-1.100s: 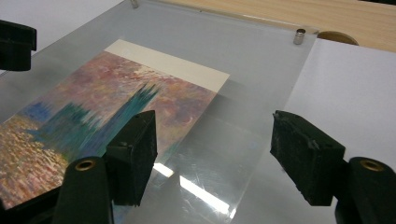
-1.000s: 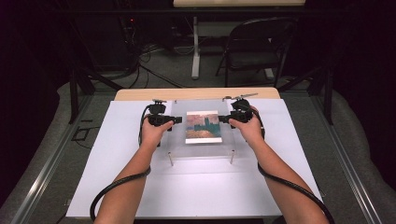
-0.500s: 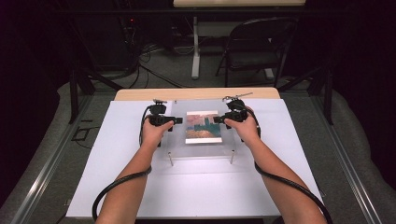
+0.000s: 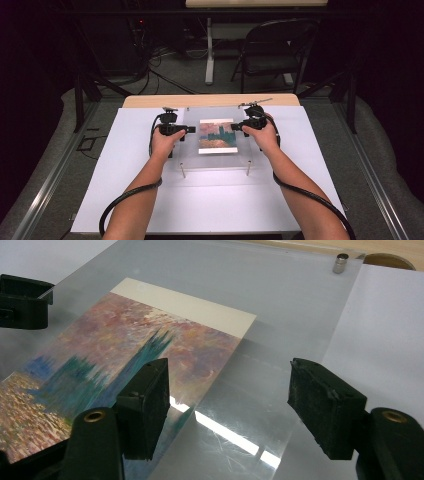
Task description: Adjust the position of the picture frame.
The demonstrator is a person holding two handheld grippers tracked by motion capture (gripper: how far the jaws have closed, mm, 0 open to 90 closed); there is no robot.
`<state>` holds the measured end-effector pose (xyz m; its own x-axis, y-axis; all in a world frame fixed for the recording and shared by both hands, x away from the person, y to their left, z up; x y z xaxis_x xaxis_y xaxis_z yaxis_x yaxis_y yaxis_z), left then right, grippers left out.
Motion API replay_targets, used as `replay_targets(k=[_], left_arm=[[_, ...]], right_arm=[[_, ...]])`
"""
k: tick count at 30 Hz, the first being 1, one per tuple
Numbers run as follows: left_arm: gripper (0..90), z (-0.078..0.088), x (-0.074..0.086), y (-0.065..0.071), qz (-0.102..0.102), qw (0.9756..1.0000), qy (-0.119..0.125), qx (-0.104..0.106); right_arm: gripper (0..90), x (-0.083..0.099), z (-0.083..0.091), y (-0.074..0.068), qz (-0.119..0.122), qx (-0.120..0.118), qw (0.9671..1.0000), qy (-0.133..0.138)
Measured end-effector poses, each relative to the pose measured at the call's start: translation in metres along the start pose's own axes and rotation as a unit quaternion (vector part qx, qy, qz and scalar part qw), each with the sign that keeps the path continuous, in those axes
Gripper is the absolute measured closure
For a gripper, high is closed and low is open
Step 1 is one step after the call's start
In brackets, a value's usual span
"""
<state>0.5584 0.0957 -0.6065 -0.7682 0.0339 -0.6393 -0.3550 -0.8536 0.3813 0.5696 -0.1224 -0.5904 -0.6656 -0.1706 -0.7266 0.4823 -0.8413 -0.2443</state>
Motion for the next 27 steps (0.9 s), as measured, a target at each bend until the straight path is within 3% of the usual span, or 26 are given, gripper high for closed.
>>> replay_targets(k=[13,27], left_arm=[[29.8,-0.001,0.000,0.000,0.005,1.0000,0.002,0.001],[28.1,-0.005,-0.002,0.000,0.011,0.9999,-0.001,-0.002]], right_arm=[[31.8,0.002,0.003,0.007,-0.007,0.004,1.0000,-0.002],[28.2,0.008,-0.006,0.013,-0.045,0.002,0.9987,-0.025]])
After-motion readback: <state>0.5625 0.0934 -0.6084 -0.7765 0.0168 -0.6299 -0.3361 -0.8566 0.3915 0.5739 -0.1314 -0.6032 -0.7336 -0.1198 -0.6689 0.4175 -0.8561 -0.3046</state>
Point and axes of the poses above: each handheld gripper's, and its own axes: z roughly backward along the jaws, x roughly out of its underside, y roughly to its right, the point moved 10 cm from there along -z, roughly forward along the jaws, and after that the axes turned 3 degrees about y, right-handed, at the moved point
